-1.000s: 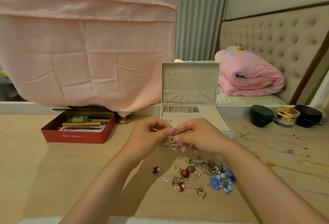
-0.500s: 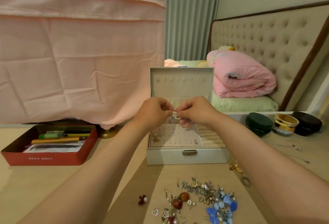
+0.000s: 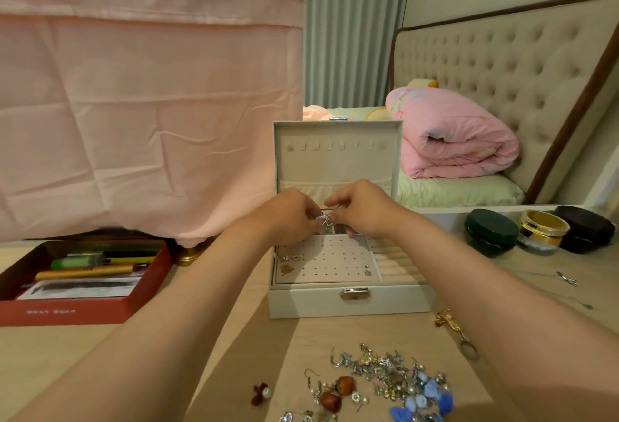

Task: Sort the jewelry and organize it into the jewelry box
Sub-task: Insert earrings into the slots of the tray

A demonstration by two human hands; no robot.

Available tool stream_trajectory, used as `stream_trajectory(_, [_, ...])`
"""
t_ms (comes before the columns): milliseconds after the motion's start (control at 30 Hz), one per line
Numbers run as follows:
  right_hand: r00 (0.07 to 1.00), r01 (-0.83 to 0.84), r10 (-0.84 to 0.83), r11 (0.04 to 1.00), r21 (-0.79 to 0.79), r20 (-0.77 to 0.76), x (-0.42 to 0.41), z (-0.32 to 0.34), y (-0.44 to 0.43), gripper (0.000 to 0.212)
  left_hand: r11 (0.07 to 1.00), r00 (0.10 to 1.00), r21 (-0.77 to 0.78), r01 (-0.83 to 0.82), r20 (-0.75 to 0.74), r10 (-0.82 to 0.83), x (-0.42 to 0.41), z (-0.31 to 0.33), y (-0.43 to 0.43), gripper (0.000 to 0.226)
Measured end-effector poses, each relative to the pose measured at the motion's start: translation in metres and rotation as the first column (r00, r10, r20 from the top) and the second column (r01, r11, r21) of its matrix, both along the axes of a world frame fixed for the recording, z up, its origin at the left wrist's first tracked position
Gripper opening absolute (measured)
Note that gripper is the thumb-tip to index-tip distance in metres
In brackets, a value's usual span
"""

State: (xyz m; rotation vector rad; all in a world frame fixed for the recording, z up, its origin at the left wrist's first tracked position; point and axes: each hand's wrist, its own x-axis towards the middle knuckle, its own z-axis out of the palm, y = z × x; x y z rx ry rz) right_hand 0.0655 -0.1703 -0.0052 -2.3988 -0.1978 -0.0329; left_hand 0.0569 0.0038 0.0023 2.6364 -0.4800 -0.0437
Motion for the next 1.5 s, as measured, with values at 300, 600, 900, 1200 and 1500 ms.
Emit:
stream_trajectory(300, [0.988, -0.136, 0.145, 0.98, -0.145, 0.055, -0.012, 0.003, -0.002, 0.035, 0.995, 0.999, 0.095, 0.013, 0.038, -0.017, -0.012, 0.0, -0.001, 0.03])
stream_trajectory(600, [0.979, -0.18, 0.193, 0.971, -0.155, 0.072, -0.108, 0.028, -0.016, 0.01, 0.988, 0.966, -0.092, 0.124, 0.239, -0.099, -0.09, -0.006, 0.007, 0.004])
stream_trajectory(900, [0.957, -0.279, 0.228, 0.894, -0.351, -0.18, -0.155, -0.011, -0.02, 0.03, 0.985, 0.985, -0.024, 0.173, -0.003, -0.173, -0.135, -0.047, 0.006, 0.013])
stream_trajectory(1200, [0.953, -0.288, 0.217, 0.863, -0.415, -0.211, -0.16, -0.021, -0.02, 0.023, 0.967, 0.967, 0.034, 0.253, -0.021, -0.252, -0.14, -0.065, 0.013, 0.02])
stream_trajectory(1500, [0.95, -0.306, 0.272, 0.907, -0.29, -0.152, -0.159, -0.031, -0.001, 0.012, 0.98, 0.981, -0.037, 0.194, -0.019, -0.195, -0.14, -0.067, 0.014, 0.006])
